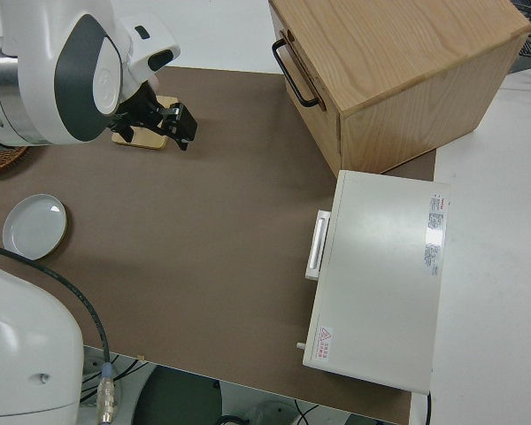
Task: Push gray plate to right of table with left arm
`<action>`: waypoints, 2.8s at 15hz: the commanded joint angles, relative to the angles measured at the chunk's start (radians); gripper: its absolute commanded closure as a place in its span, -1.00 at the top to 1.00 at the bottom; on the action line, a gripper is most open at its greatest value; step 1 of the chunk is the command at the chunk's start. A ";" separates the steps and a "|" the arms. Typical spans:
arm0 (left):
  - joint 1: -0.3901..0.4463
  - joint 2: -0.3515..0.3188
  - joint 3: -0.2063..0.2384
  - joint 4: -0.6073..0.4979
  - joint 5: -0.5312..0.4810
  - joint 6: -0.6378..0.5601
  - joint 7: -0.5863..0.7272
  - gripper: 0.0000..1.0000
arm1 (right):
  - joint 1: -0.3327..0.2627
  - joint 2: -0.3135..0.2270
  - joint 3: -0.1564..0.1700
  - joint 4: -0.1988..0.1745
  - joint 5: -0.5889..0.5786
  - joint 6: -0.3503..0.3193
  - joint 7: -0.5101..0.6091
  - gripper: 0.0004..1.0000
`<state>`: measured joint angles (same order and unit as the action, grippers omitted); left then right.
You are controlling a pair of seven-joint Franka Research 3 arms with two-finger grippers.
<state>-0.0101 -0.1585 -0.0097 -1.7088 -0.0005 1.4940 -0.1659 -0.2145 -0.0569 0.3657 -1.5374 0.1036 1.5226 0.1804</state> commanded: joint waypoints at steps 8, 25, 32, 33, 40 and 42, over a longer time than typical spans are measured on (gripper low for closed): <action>-0.004 -0.030 0.008 -0.054 -0.033 0.052 -0.003 0.99 | -0.006 0.006 0.004 0.014 0.016 -0.005 0.002 0.99; -0.008 -0.021 0.004 -0.365 -0.082 0.288 -0.012 0.99 | -0.006 0.006 0.004 0.014 0.016 -0.005 0.002 0.99; -0.013 -0.050 -0.006 -0.548 -0.102 0.416 -0.020 0.99 | -0.006 0.006 0.004 0.014 0.016 -0.005 0.002 0.99; -0.013 -0.050 -0.012 -0.567 -0.102 0.437 -0.021 0.99 | -0.006 0.006 0.004 0.014 0.016 -0.005 0.002 0.99; -0.014 -0.029 -0.075 -0.764 -0.168 0.672 -0.083 0.97 | -0.006 0.006 0.002 0.014 0.016 -0.005 0.002 0.99; -0.036 -0.016 -0.076 -0.802 -0.176 0.719 -0.083 0.97 | -0.006 0.006 0.004 0.014 0.016 -0.005 0.002 0.99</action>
<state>-0.0219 -0.1689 -0.0864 -2.4400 -0.1534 2.1330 -0.2333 -0.2145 -0.0569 0.3657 -1.5374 0.1036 1.5226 0.1804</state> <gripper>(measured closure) 0.013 0.004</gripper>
